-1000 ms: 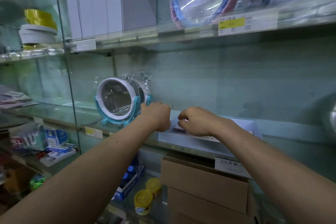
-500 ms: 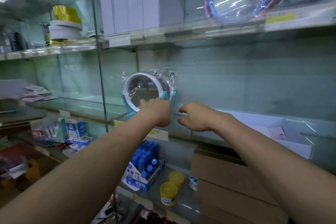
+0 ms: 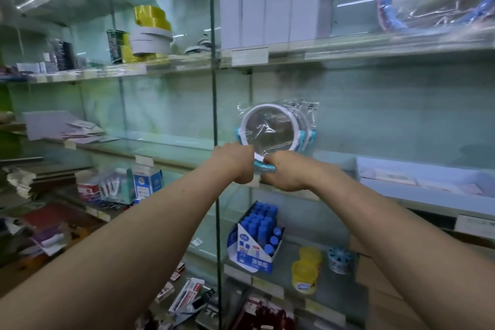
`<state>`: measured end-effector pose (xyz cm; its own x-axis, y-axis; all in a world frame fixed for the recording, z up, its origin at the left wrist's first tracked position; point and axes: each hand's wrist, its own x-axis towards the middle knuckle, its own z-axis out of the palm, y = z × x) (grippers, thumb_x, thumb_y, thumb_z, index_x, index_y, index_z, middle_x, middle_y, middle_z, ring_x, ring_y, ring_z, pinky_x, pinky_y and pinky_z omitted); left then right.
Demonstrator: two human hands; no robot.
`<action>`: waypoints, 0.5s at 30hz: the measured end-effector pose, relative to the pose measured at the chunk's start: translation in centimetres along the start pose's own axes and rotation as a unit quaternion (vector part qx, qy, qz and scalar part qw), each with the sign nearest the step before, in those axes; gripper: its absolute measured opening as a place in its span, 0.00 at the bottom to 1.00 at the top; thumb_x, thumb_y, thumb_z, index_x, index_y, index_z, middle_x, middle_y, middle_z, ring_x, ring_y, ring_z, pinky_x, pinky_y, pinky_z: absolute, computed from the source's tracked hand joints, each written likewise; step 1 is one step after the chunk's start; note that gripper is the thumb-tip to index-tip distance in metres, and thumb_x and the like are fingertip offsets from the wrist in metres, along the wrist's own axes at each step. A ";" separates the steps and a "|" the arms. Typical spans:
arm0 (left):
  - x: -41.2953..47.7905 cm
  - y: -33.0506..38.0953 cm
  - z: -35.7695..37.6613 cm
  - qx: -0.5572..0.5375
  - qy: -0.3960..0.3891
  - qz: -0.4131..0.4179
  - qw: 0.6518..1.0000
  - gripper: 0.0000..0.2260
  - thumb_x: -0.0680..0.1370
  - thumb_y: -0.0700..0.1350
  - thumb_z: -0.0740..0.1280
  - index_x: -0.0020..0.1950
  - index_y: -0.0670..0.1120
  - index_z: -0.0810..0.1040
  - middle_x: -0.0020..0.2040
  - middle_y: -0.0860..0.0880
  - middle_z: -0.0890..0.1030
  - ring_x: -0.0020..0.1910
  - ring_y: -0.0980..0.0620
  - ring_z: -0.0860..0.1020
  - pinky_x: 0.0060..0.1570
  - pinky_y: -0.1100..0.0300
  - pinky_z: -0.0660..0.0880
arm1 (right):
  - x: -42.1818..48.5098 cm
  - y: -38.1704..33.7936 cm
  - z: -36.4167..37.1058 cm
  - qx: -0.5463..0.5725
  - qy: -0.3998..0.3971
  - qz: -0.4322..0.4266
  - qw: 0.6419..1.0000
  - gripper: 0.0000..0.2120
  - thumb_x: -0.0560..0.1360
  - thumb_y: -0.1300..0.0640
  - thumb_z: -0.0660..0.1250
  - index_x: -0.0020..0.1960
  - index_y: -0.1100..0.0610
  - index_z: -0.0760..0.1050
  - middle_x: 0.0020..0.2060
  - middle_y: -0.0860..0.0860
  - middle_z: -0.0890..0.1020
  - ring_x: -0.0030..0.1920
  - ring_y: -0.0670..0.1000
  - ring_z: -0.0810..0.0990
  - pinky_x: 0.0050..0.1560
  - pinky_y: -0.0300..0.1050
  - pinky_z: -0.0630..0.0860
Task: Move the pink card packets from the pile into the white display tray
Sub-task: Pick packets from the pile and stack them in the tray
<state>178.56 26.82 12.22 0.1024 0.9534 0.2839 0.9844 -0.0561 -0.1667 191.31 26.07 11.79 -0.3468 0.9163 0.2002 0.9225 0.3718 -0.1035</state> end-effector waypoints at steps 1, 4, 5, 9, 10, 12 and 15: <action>-0.3 -1.0 0.2 0.003 -0.004 -0.003 1.000 0.22 0.76 0.45 0.64 0.69 0.46 0.65 0.65 0.43 0.70 0.64 0.42 0.70 0.61 0.49 0.68 | 0.2 -1.1 0.2 -0.002 -0.001 0.001 1.000 0.17 0.75 0.51 0.62 0.61 0.56 0.74 0.59 0.56 0.77 0.56 0.57 0.76 0.52 0.47 0.74; -1.1 -4.0 0.8 0.009 -0.017 -0.015 1.000 0.21 0.76 0.46 0.64 0.68 0.46 0.65 0.64 0.42 0.70 0.64 0.41 0.70 0.60 0.49 0.68 | 0.6 -4.1 0.8 -0.012 -0.005 0.003 1.000 0.22 0.76 0.50 0.62 0.68 0.56 0.70 0.64 0.57 0.75 0.62 0.58 0.74 0.59 0.50 0.73; -1.4 -4.9 1.0 0.012 -0.023 -0.017 1.000 0.22 0.76 0.46 0.64 0.68 0.46 0.65 0.65 0.42 0.69 0.64 0.41 0.70 0.59 0.49 0.68 | 0.8 -4.9 1.0 -0.014 -0.008 0.004 1.000 0.23 0.76 0.49 0.62 0.69 0.56 0.68 0.65 0.56 0.74 0.63 0.58 0.73 0.61 0.50 0.72; -2.4 -8.2 1.4 0.012 -0.031 -0.025 0.999 0.25 0.76 0.46 0.65 0.71 0.46 0.63 0.66 0.42 0.68 0.65 0.41 0.70 0.59 0.50 0.69 | 1.6 -8.4 1.8 -0.023 -0.018 -0.005 1.000 0.20 0.77 0.49 0.61 0.66 0.57 0.71 0.62 0.56 0.75 0.60 0.58 0.75 0.55 0.47 0.73; -2.6 -8.9 1.6 0.011 -0.031 -0.029 0.999 0.24 0.76 0.46 0.65 0.70 0.46 0.63 0.66 0.42 0.69 0.65 0.41 0.70 0.59 0.50 0.69 | 1.9 -9.2 1.9 -0.026 -0.020 -0.008 0.999 0.19 0.77 0.50 0.61 0.64 0.58 0.72 0.60 0.56 0.76 0.58 0.58 0.75 0.54 0.47 0.73; -2.7 -10.4 1.8 0.014 -0.030 -0.037 0.999 0.23 0.76 0.46 0.65 0.69 0.45 0.64 0.65 0.42 0.69 0.64 0.42 0.70 0.58 0.50 0.69 | 2.7 -10.8 2.2 -0.035 -0.020 -0.014 0.999 0.18 0.77 0.49 0.61 0.62 0.58 0.72 0.59 0.56 0.76 0.57 0.58 0.76 0.55 0.48 0.74; -2.4 -12.7 2.2 0.017 -0.029 -0.051 0.998 0.22 0.75 0.45 0.64 0.68 0.45 0.65 0.64 0.42 0.69 0.64 0.42 0.70 0.57 0.50 0.69 | 4.2 -12.7 2.7 -0.036 -0.026 -0.017 0.999 0.19 0.76 0.48 0.61 0.63 0.56 0.70 0.61 0.55 0.75 0.57 0.57 0.75 0.58 0.53 0.74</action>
<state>165.49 25.84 11.58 -0.0083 0.9693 0.2456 0.9836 0.0521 -0.1724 177.63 25.62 11.35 -0.3846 0.9106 0.1511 0.9193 0.3927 -0.0267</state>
